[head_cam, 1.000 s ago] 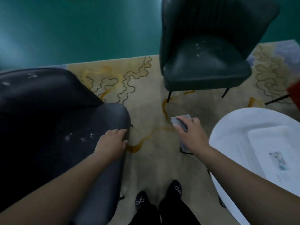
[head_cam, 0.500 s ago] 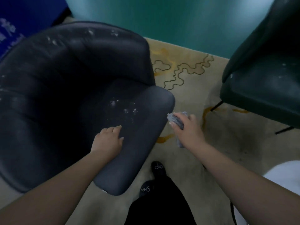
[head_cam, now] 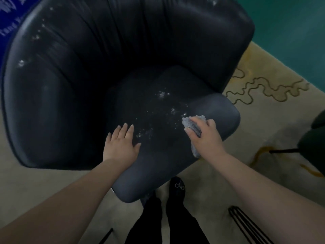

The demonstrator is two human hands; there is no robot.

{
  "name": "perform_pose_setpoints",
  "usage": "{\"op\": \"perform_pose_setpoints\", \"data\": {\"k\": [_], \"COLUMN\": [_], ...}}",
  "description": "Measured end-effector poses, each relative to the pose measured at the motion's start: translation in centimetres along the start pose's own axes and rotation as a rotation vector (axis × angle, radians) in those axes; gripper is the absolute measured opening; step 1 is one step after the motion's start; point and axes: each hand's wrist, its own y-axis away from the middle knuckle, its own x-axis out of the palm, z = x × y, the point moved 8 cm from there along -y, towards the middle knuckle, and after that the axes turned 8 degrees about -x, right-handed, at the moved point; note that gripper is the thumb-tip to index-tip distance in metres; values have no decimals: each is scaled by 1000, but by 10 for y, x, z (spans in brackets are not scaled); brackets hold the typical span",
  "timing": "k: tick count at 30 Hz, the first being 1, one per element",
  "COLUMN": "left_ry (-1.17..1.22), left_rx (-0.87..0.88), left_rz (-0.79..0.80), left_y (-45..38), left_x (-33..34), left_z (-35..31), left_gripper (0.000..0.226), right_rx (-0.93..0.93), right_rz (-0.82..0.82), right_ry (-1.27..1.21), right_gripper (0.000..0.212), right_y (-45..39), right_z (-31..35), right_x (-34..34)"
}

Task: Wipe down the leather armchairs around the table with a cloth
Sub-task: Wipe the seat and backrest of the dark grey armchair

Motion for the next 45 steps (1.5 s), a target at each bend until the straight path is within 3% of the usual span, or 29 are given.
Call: {"op": "perform_pose_setpoints", "data": {"k": [10, 16, 22, 26, 31, 36, 39, 42, 45], "left_ry": [76, 225, 326, 360, 391, 408, 380, 390, 458], "left_rx": [-29, -23, -41, -20, -27, -43, -40, -20, -10], "left_rz": [56, 35, -5, -52, -40, 55, 35, 6, 12], "left_y": [-52, -83, -92, -91, -102, -114, -114, -113, -114], "left_x": [86, 128, 157, 165, 161, 165, 167, 165, 164], "left_z": [45, 56, 66, 70, 70, 73, 75, 77, 80], "left_gripper": [91, 100, 104, 102, 108, 121, 121, 118, 115], "right_rx": [-159, -291, -503, -494, -637, -738, -830, -763, -596], "right_rz": [146, 113, 58, 58, 26, 102, 102, 11, -149], "right_ry": [-45, -214, 95, 216, 64, 298, 379, 405, 293], "right_gripper": [61, 56, 53, 53, 46, 46, 50, 60, 42], "right_y": [-46, -64, -76, -77, -83, -78, -80, -98, -112], "right_z": [3, 13, 19, 9, 29, 33, 27, 15, 4], "right_x": [130, 195, 246, 263, 264, 294, 298, 277, 254]}}
